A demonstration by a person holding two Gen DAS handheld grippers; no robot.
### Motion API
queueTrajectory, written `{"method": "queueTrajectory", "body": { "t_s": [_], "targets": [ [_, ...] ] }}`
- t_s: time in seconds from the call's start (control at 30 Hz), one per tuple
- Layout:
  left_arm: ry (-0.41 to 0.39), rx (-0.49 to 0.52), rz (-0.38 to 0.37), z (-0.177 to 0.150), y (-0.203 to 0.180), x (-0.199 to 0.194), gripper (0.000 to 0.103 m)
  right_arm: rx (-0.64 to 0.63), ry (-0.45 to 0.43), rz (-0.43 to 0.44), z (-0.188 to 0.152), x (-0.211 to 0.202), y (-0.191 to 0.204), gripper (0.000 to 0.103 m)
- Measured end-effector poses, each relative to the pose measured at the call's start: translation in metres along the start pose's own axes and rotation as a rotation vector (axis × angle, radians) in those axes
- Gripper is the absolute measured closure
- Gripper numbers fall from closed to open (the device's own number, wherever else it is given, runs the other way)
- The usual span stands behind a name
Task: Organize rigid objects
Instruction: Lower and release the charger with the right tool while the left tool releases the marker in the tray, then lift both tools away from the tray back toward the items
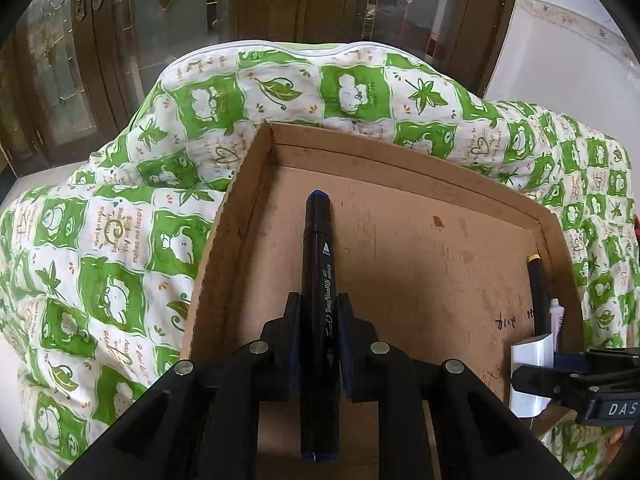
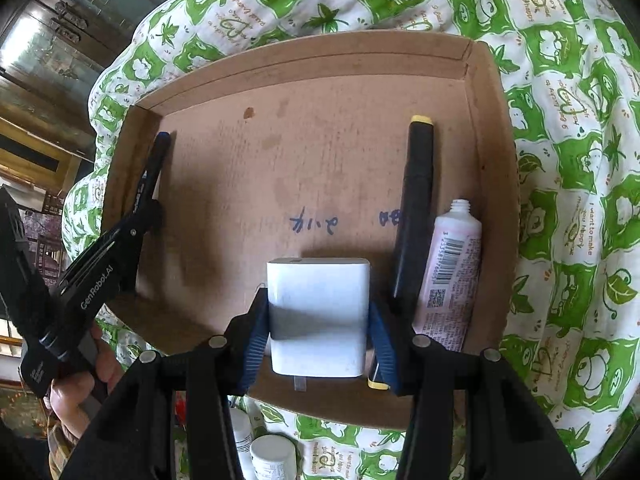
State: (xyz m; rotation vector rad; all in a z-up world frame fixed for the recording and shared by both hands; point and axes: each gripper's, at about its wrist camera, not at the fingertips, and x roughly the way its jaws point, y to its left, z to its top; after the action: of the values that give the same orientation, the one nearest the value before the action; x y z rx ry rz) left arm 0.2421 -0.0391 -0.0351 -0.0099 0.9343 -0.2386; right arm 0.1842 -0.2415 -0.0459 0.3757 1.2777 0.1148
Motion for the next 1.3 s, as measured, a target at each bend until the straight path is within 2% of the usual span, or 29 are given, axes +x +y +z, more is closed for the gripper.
{"method": "queueTrajectory", "body": {
  "t_s": [0.17, 0.3, 0.37, 0.4, 0.43, 0.63, 0.8, 0.9, 1.03, 1.3],
  "targets": [
    [-0.007, 0.054, 0.037, -0.003, -0.006, -0.001, 0.086, -0.024, -0.002, -0.021, -0.001, 0.001, 0.004, 0.057],
    [-0.003, 0.052, 0.037, -0.008, -0.005, -0.003, 0.086, -0.016, -0.001, -0.013, 0.0, 0.004, 0.007, 0.055],
    [-0.003, 0.04, 0.043, -0.011, -0.002, -0.006, 0.066, -0.002, -0.002, -0.001, 0.001, 0.004, 0.006, 0.054],
    [-0.012, 0.031, 0.046, -0.012, 0.001, -0.008, 0.049, 0.002, 0.0, 0.005, 0.001, 0.004, 0.005, 0.054],
    [-0.029, 0.021, 0.028, -0.015, 0.003, -0.014, 0.046, 0.007, 0.005, 0.012, 0.0, 0.004, 0.004, 0.054],
    [-0.061, 0.029, 0.027, -0.029, 0.002, -0.043, 0.037, 0.012, -0.009, 0.036, -0.005, -0.009, 0.004, 0.05],
    [-0.078, 0.0, 0.002, -0.05, 0.007, -0.075, 0.032, 0.019, -0.044, 0.066, -0.017, -0.032, 0.003, 0.034],
    [-0.085, -0.032, -0.025, -0.067, 0.006, -0.095, 0.025, 0.02, -0.072, 0.074, -0.026, -0.049, 0.002, 0.032],
    [-0.083, -0.067, -0.042, -0.089, 0.002, -0.116, 0.023, 0.02, -0.089, 0.104, -0.043, -0.067, 0.001, 0.03],
    [-0.011, -0.193, -0.085, -0.139, 0.009, -0.136, 0.017, -0.009, 0.017, 0.104, -0.097, -0.056, 0.0, 0.029]
  ]
}}
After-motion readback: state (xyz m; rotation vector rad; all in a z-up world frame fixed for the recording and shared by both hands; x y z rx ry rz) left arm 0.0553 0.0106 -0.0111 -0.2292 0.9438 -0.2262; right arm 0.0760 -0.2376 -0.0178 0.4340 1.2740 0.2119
